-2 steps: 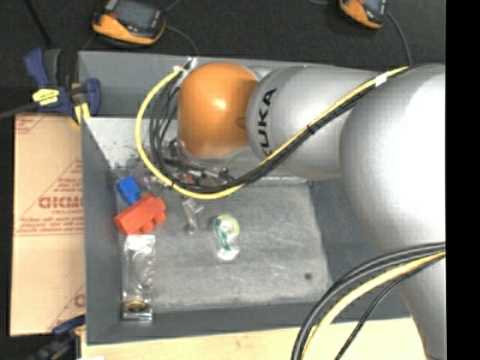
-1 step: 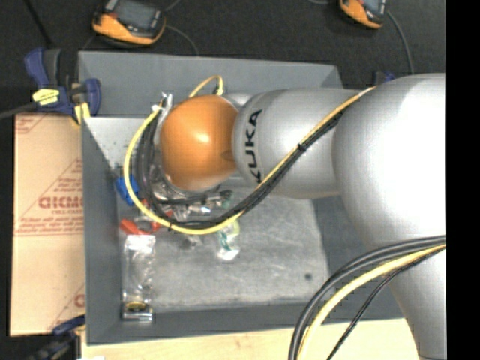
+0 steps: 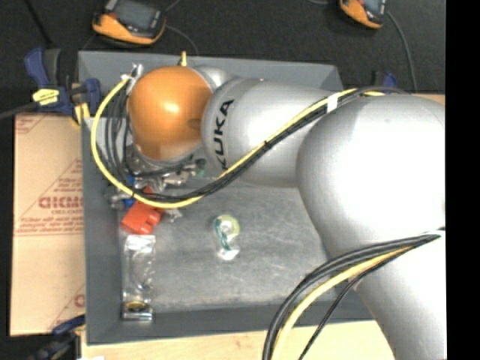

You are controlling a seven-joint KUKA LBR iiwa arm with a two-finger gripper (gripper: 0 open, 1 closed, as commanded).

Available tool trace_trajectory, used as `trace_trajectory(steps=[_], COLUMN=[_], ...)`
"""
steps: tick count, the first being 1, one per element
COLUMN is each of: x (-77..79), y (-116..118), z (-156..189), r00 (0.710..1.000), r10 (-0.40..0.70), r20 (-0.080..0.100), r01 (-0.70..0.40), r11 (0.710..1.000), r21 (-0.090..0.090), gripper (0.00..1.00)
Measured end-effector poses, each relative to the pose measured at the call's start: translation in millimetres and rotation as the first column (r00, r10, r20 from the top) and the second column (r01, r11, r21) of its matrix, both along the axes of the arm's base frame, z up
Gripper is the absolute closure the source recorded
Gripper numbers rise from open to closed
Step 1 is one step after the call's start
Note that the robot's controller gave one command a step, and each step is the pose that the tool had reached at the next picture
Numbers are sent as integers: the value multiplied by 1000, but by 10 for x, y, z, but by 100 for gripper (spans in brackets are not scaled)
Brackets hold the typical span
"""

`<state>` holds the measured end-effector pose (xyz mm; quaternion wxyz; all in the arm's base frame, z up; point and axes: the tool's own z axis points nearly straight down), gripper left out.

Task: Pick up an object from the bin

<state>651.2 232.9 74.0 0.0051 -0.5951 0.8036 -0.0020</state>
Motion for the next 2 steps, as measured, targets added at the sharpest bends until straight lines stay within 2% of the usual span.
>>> trace_trajectory(steps=[1,2], x=[-157,-158], y=[-174,-163], z=[-6,-1], r00=[987,987], r10=[163,160], r20=[-2,-3], r01=[-163,-160], r11=[987,987], r21=[-1,1], gripper=[0,100])
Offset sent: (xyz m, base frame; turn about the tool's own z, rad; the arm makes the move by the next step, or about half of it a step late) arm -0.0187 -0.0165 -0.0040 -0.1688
